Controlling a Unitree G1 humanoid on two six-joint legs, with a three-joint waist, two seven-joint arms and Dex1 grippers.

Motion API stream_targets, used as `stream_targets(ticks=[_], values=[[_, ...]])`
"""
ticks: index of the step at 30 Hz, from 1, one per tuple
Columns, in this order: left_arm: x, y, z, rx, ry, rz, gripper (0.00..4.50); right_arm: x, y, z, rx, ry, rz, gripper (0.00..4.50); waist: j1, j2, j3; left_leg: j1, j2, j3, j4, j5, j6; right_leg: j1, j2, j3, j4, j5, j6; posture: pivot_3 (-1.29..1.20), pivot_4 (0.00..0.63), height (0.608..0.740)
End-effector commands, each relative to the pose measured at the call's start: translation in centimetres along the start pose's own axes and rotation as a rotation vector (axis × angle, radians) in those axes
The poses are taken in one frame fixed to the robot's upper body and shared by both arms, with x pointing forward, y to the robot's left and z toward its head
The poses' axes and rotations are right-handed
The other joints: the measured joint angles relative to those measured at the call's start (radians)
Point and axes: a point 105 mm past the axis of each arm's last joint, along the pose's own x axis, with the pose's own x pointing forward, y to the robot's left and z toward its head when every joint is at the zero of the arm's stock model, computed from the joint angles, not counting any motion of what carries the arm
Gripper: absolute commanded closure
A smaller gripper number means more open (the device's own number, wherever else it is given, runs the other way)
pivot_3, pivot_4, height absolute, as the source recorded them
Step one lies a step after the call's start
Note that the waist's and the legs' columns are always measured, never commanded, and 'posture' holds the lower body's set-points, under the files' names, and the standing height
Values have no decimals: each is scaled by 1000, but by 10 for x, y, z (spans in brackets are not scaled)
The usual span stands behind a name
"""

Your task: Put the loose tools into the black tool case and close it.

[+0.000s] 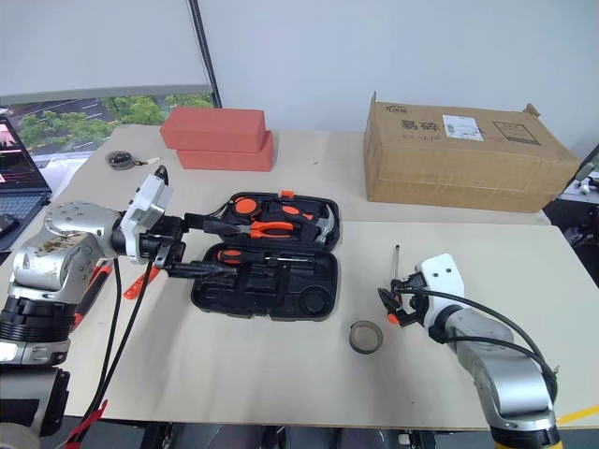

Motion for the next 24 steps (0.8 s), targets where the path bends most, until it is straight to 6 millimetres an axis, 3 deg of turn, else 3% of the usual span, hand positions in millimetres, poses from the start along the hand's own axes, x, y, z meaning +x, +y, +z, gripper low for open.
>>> stream_targets(ticks=[1,4,12,15,18,21,24], values=[[1,-10,4,86,62,-80,20,-3,-6,2,17,51,-78,0,-3,0,0,0,0,0,0,-1,1,0,0,0,0,0,0,0,150,712],[2,-12,-1,104,97,-87,0,-2,-5,-3,41,103,-86,662,-3,0,0,0,0,0,0,-1,2,0,1,1,0,0,0,0,150,712],[3,-11,1,106,87,-45,0,1,-17,7,53,93,-160,3468,-3,0,0,0,0,0,0,-2,3,0,3,2,0,0,0,0,150,712],[3,-12,1,96,75,-15,0,3,-26,18,37,52,-196,3566,-5,0,0,0,0,0,0,-1,3,-1,3,4,0,0,0,0,150,712],[-1,-8,0,72,61,76,0,13,-28,63,-130,-87,-180,3566,-8,1,3,0,0,1,-1,-1,2,-2,4,5,0,0,0,0,150,712],[-5,-5,-4,49,61,151,0,22,-18,96,-253,-191,-104,3566,-26,2,9,1,0,3,-1,-1,2,-3,6,10,1,1,1,0,150,712],[-19,-6,-17,-15,73,269,0,35,18,131,-399,-339,100,3566,-33,1,9,3,2,3,-4,4,1,-1,12,11,0,0,1,0,150,712]])
